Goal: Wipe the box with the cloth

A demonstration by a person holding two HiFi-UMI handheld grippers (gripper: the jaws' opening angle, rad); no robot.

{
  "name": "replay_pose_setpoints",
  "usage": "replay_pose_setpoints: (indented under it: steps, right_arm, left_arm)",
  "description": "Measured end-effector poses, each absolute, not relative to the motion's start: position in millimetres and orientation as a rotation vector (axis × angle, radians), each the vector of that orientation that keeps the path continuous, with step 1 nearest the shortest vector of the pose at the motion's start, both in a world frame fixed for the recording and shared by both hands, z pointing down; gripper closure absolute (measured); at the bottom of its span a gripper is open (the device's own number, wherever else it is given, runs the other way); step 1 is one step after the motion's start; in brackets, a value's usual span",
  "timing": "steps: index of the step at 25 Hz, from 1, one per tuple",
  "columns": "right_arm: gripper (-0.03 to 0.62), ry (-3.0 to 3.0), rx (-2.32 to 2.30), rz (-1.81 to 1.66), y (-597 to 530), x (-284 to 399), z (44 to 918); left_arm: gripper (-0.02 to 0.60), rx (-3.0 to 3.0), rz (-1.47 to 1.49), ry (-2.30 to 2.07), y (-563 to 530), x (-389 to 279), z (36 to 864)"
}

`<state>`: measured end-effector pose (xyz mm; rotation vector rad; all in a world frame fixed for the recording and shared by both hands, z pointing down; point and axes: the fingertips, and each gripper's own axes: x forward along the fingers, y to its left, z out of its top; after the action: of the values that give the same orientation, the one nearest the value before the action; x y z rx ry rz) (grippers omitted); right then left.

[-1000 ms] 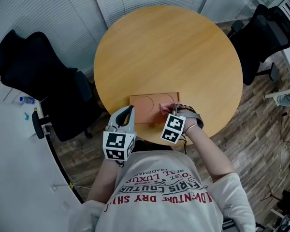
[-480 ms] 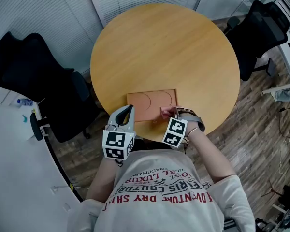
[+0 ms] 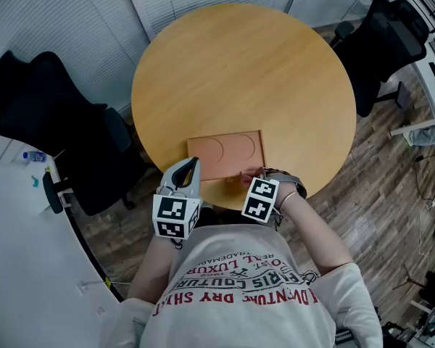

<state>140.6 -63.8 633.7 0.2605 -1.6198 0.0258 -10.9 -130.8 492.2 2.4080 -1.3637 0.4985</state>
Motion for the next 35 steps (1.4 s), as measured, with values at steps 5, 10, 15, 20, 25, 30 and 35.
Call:
replay_pose_setpoints:
  steps: [5,10,15,20,25,30,35]
  right_arm:
    - [0.565,-1.615,0.226,0.052,-51.1,140.6,638.5]
    - [0.565,-1.639,0.262,0.05,-59.0,142.3,621.3]
    - [0.565,-1.797,0.398,0.166,-83.5,127.6,576.7]
    - [0.565,-1.961,0.57,0.19,-119.1,112.7,527.8]
    - [0.565,-2.147,0.844,0.214,-153.2,107.3,484.1]
    - [0.564,-2.302,1.105,0.198,-176.7,112.4,441.2]
    - [0.565,-2.427,1.335,0.131,-185.0,124.1,399.1]
  left_arm:
    - [0.572,2.404,0.501,-1.355,-126.5,-11.2,495.4]
    - [0.572,2.399,0.494,-1.372,-125.6,-12.5,492.6]
    - [0.572,2.41,0.48,-1.397,-130.4,-13.9,483.2]
    - [0.572,2.427,0.461,-1.434,-138.8,-16.0,467.6]
    - [0.572,2.454,0.442,-1.478,-148.7,-17.9,449.6]
    - [0.572,2.485,0.411,-1.521,-162.0,-20.8,427.2]
    - [0.572,2.518,0.382,-1.534,-168.3,-20.1,407.9]
